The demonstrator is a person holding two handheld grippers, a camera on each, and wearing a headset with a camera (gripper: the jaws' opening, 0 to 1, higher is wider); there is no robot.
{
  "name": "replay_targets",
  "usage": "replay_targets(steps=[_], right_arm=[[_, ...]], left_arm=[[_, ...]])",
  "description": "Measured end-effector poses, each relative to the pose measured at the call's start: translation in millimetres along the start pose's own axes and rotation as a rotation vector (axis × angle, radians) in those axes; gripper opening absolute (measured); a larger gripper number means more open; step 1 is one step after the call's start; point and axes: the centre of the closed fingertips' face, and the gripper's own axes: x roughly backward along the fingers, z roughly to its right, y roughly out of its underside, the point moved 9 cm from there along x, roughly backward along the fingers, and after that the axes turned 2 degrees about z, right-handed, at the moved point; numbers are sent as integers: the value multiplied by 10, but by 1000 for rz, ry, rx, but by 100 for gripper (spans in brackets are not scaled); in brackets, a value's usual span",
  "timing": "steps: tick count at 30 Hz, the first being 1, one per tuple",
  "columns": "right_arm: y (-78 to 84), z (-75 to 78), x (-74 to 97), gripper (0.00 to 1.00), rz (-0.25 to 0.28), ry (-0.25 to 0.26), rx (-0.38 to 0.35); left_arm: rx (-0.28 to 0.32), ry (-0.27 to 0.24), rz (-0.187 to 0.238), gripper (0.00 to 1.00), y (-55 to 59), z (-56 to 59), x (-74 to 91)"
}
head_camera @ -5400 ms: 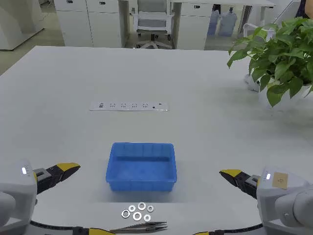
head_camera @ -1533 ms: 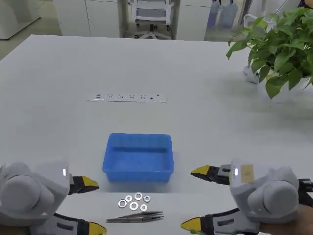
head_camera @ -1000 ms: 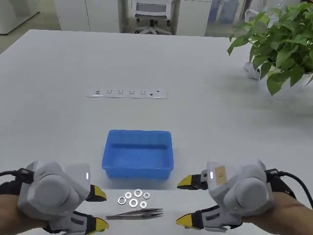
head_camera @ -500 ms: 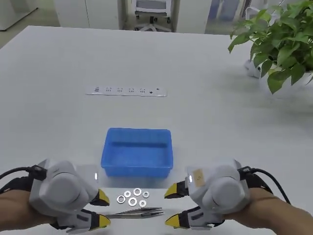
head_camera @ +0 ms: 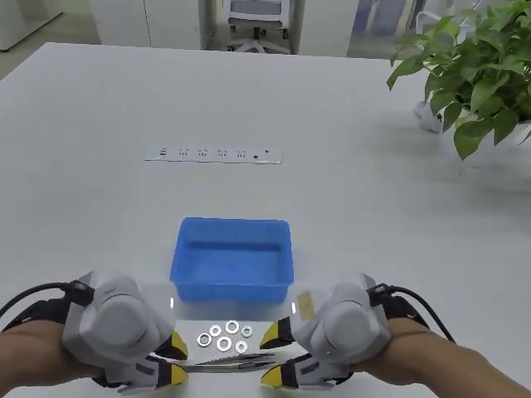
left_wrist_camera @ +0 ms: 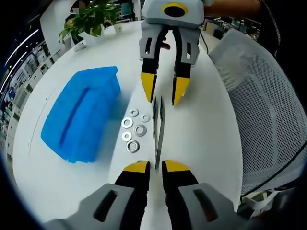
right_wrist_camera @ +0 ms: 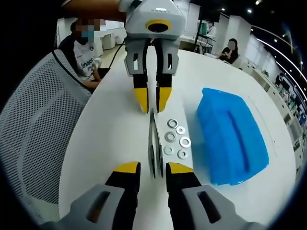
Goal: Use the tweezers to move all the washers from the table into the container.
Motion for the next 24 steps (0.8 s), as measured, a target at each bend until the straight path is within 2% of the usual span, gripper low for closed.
replay_targets(steps=[3, 9, 13, 24], right_arm=[[-14, 23, -38, 20, 2, -4, -24], [-12, 36, -96, 17, -30, -2, -23], [-42, 31, -122, 14, -20, -10, -27], [-57, 32, -127, 14, -27, -13, -23]], left_arm=[[-5, 7, -1, 14, 0, 3, -16], [-2, 3, 5, 10, -1, -27, -22], [-8, -4, 0, 6, -5, -34, -22], [-35, 0, -3, 6, -22, 13, -19]])
